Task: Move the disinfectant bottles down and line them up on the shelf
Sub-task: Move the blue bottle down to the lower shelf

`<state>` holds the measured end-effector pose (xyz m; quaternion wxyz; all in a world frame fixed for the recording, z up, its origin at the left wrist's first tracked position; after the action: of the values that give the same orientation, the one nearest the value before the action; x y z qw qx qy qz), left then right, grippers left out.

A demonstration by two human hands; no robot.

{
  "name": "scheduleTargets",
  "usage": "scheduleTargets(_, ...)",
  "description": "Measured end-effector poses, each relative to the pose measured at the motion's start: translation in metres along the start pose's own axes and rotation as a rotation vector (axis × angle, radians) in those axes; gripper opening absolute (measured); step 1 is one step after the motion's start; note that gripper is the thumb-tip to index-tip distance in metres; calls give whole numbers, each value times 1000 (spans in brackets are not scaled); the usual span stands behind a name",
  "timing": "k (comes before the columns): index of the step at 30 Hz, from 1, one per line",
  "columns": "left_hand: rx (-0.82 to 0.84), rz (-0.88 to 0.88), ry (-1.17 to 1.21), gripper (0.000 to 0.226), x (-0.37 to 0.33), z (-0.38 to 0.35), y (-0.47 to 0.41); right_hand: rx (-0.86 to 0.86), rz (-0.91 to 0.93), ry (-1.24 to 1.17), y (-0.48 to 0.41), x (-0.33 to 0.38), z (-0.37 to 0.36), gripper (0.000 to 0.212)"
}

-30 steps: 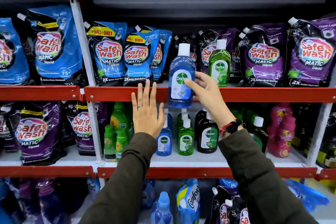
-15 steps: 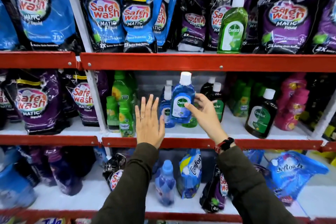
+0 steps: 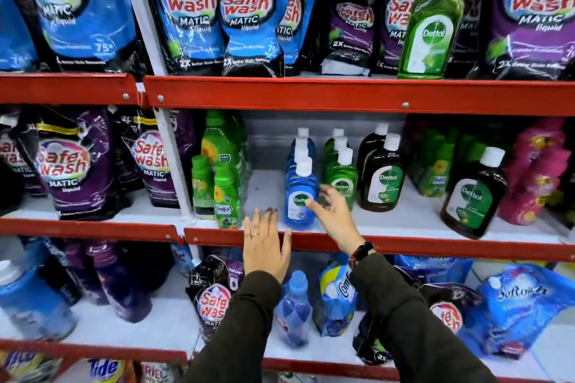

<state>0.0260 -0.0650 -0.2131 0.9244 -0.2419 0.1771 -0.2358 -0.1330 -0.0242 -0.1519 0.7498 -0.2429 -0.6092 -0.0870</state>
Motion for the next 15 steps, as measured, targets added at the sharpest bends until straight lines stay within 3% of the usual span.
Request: scheduleTargets(15,-19,-31,-4,64,1,-1,1,12,18,65,-2,-6,-12,40)
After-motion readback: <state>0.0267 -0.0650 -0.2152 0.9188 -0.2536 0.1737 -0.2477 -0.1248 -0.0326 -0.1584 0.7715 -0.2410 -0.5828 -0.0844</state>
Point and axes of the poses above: each hand's wrist, its own y-axis away from the middle knuckle, its own z-axis out of the back of the hand, x = y × z, the point moved 7 cm from there along -y, towards the middle knuckle, and after that the axes turned 1 degree about -y, right-handed, at the moved point
